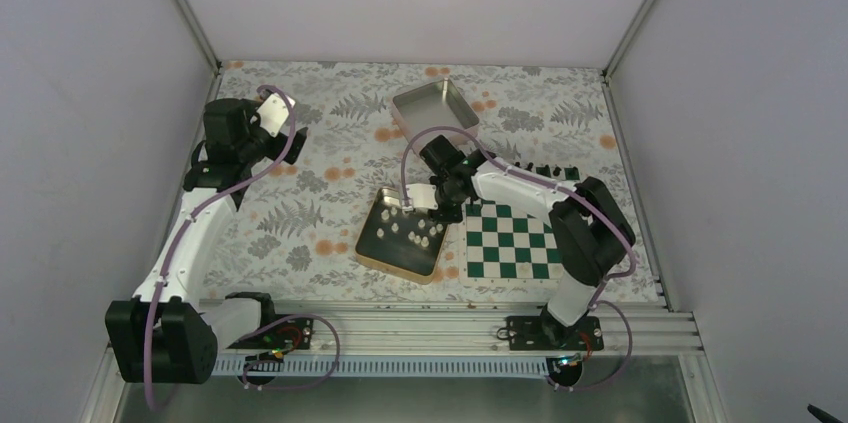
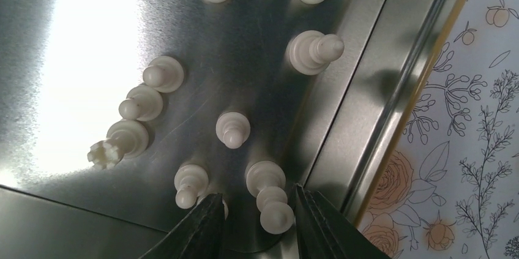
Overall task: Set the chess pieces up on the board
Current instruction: Pick up the chess piece from the storage box.
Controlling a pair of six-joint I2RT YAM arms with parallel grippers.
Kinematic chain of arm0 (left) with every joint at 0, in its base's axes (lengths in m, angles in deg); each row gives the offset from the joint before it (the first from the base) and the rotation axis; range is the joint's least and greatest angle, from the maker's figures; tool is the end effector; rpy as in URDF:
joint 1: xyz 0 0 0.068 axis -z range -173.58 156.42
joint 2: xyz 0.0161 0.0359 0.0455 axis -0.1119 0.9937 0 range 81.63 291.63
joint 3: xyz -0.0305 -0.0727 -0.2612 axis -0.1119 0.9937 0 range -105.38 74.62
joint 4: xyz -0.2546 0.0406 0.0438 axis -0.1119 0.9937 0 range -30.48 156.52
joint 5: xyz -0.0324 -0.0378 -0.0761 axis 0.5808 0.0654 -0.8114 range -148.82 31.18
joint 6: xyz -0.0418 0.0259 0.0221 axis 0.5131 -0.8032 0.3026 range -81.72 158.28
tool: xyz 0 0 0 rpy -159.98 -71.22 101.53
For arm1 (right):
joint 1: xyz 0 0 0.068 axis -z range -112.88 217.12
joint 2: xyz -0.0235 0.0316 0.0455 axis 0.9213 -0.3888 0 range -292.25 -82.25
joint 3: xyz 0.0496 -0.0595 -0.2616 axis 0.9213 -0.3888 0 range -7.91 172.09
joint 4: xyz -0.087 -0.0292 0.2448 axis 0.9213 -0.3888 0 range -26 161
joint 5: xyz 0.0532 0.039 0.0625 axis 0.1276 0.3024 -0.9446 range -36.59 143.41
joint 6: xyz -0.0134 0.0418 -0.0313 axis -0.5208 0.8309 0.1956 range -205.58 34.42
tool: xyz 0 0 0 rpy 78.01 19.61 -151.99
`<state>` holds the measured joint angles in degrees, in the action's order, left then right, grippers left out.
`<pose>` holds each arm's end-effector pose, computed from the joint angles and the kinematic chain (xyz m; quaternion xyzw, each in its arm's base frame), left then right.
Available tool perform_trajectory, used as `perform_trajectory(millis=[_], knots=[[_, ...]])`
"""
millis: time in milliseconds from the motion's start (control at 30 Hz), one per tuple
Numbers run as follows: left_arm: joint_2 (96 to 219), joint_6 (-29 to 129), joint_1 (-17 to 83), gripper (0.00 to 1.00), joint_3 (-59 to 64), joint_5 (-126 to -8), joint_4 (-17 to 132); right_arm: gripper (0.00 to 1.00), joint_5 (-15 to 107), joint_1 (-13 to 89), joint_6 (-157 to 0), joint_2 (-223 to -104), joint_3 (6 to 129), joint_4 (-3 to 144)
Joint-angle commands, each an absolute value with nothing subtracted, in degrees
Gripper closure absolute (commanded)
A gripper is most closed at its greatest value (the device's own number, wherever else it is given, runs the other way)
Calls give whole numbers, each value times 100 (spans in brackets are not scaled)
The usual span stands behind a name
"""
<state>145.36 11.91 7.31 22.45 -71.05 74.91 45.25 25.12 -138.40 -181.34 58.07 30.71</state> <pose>0.2521 -0.0115 0.3105 0.2539 0.8106 0.0261 0.5270 0.2424 0.2252 0.1860 -0.7336 0.6604 0.0565 0.1499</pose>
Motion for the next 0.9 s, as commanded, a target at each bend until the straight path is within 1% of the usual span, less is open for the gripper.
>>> perform_trajectory(millis=[0,100,267,400,467,700,867], knots=[[14437,1157,749,0,2344,-7145,7391,68,4635,2467,-13753,-18244,5888,3243],[14437,1156,748,0,2346,-7167,7401,69,4653,2467,-13727,-18341,5924,3214],[14438,1148,750,0,2352,-7183,7400,84,4610,2467,-13692,-18309,5965,3135],[14439,1148,748,0,2355,-7186,7410,90,4417,2467,-13652,-17967,5998,3017],[14428,1141,752,0,2346,-7184,7410,91,4326,2467,-13604,-17812,6041,2886],[14421,1142,750,0,2316,-7143,7419,93,4243,2547,-13465,-16644,5993,2164],[14390,1139,753,0,2359,-7146,7406,93,4287,3127,-13460,-15667,5461,1594]])
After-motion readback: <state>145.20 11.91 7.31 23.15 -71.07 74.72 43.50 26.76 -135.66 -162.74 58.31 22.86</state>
